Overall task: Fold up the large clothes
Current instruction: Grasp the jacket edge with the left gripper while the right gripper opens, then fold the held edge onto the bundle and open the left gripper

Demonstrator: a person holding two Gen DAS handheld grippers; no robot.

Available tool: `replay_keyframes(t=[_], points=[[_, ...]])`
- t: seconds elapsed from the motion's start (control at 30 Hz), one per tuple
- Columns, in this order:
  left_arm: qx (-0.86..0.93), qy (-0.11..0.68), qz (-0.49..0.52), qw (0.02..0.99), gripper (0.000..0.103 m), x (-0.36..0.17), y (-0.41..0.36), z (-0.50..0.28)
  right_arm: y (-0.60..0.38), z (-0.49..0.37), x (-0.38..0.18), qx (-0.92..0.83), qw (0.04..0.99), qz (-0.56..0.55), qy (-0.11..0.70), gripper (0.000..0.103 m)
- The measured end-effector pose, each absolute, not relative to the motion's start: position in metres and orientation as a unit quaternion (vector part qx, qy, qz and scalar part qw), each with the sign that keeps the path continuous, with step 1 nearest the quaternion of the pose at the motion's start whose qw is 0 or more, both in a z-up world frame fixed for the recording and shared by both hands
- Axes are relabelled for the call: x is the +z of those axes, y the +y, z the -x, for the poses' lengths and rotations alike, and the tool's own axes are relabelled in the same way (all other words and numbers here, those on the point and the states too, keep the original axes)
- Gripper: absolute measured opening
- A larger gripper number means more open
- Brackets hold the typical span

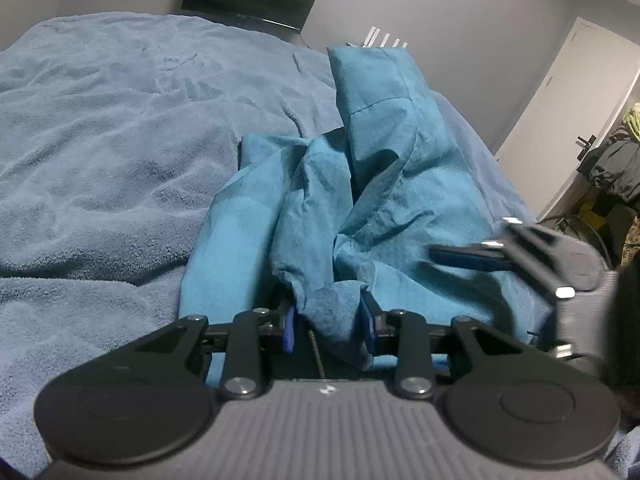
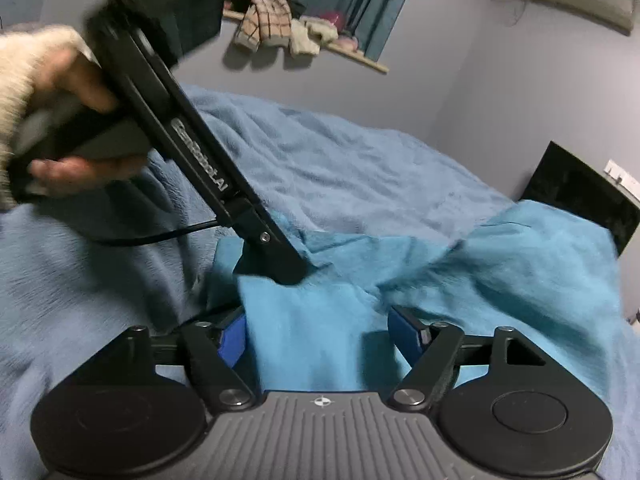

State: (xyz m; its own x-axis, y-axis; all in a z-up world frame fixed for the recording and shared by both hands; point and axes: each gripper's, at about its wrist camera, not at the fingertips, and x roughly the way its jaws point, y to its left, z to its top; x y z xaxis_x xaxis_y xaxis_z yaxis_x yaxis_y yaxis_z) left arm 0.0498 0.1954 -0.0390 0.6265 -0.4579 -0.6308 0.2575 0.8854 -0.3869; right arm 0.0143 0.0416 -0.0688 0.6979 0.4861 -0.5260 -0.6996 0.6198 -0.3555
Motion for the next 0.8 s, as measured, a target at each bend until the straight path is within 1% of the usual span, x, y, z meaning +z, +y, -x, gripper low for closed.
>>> replay_keyframes(t=[0.13,0.27,0.3,0.4,0.5,0.53,0.57,0.6,0.63,0.67,0.8], points=[[-0.191,0.389,0.136,0.891,0.030,-0.041,0.198,-0.050,-0.007,-0.010,-0.041,0.320,0.900,0.216,0.200,0.075],[-0.188,0.389,0.131,0.892,0.030,-0.038,0.195,-0.047,-0.069,-0.023,-0.013,0.266,0.938,0.096,0.200,0.074],[-0.186,0.388,0.129,0.893,0.030,-0.037,0.194,-0.045,-0.082,-0.030,-0.012,0.238,0.947,0.080,0.203,0.071],[-0.181,0.386,0.119,0.897,0.030,-0.034,0.190,-0.041,-0.117,-0.057,-0.022,0.126,0.963,0.037,0.237,0.061],[-0.177,0.384,0.111,0.900,0.029,-0.032,0.190,-0.037,-0.152,-0.089,-0.048,0.080,0.946,-0.059,0.309,0.060],[-0.178,0.385,0.111,0.899,0.028,-0.032,0.190,-0.036,-0.158,-0.095,-0.057,0.084,0.939,-0.084,0.323,0.060],[-0.177,0.385,0.113,0.899,0.027,-0.031,0.192,-0.035,-0.162,-0.096,-0.064,0.096,0.933,-0.105,0.329,0.057],[-0.175,0.385,0.116,0.899,0.026,-0.031,0.194,-0.033,-0.162,-0.097,-0.069,0.113,0.932,-0.117,0.325,0.053],[-0.174,0.385,0.120,0.899,0.025,-0.030,0.196,-0.031,-0.161,-0.100,-0.072,0.128,0.930,-0.123,0.321,0.052],[-0.171,0.385,0.122,0.899,0.025,-0.029,0.198,-0.029,-0.155,-0.102,-0.072,0.140,0.928,-0.121,0.322,0.054],[-0.148,0.389,0.138,0.899,0.020,-0.026,0.216,-0.022,-0.144,-0.120,-0.074,0.151,0.929,-0.090,0.324,0.054]])
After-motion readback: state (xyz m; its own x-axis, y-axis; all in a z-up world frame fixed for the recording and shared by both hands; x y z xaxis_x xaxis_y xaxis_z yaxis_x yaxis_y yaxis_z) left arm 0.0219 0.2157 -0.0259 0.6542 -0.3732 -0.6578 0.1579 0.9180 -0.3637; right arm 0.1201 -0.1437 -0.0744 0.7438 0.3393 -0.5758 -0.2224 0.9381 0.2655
